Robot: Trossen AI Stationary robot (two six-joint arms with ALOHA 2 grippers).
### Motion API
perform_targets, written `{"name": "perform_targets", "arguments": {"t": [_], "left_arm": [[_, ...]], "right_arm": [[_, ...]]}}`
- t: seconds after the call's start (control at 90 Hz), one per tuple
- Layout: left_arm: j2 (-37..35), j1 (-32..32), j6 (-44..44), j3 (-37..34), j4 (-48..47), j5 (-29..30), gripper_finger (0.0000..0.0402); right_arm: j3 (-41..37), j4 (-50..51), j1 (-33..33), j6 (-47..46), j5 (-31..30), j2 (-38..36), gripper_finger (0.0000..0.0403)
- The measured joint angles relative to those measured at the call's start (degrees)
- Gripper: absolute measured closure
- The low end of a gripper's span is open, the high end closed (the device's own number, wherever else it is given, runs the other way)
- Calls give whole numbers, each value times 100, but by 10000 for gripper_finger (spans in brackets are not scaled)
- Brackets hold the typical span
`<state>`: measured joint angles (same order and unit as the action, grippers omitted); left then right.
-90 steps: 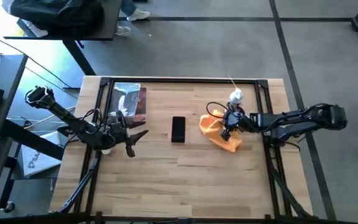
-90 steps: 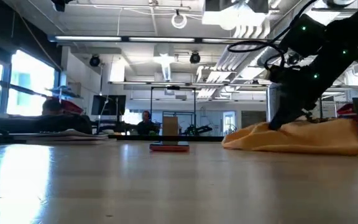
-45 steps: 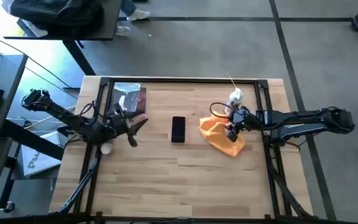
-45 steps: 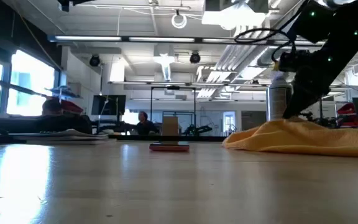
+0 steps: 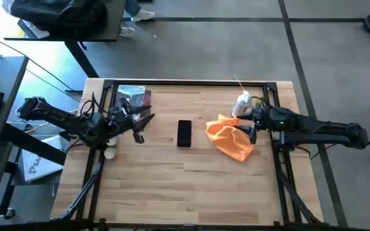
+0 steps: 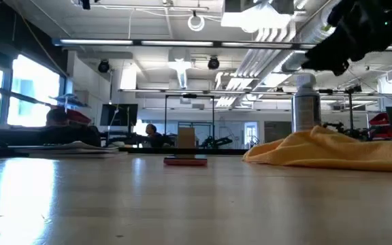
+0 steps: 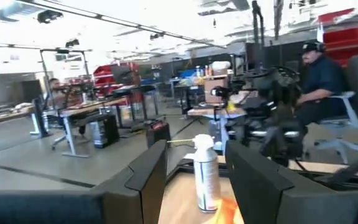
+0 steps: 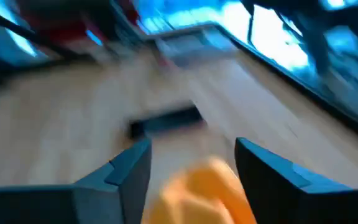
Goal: Apply microfiber cloth
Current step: Return to Home Position
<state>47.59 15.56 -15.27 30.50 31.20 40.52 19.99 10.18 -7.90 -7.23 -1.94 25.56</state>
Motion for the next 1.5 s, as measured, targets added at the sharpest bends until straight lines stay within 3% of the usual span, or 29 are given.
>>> {"name": "perform_targets", "arguments": {"t": [0.267, 0.456, 0.633, 0.789, 1.0, 1.111, 1.322, 1.5], "left_arm": [[-43, -56, -8, 0, -201, 281, 257], [-356, -56, 18, 0, -621, 471, 257], [-785, -49, 486, 0, -1369, 276, 257], [-1095, -46, 1021, 0, -2094, -79, 257], [-1235, 105, 1121, 0, -2494, -802, 257], [-1258, 276, 1087, 0, -2536, -985, 257], [-1490, 643, 1023, 0, -2686, -1033, 257], [-2119, 1281, 1027, -11, -3555, -726, 262]], "right_arm": [[-1099, -1248, 92, 129, 116, -1182, 320], [-940, -326, 450, 291, -17, -1809, 395], [-847, 241, 775, 427, -699, -2306, 398], [-1185, -15, 1009, 430, -662, -2544, 401], [-1809, -1034, 1209, 322, 113, -2496, 403], [-1943, -1238, 1272, 345, 37, -2462, 403], [-1943, -1168, 1279, 748, -137, -2407, 403], [-1945, -1169, 1279, 727, -135, -2408, 403]]}}
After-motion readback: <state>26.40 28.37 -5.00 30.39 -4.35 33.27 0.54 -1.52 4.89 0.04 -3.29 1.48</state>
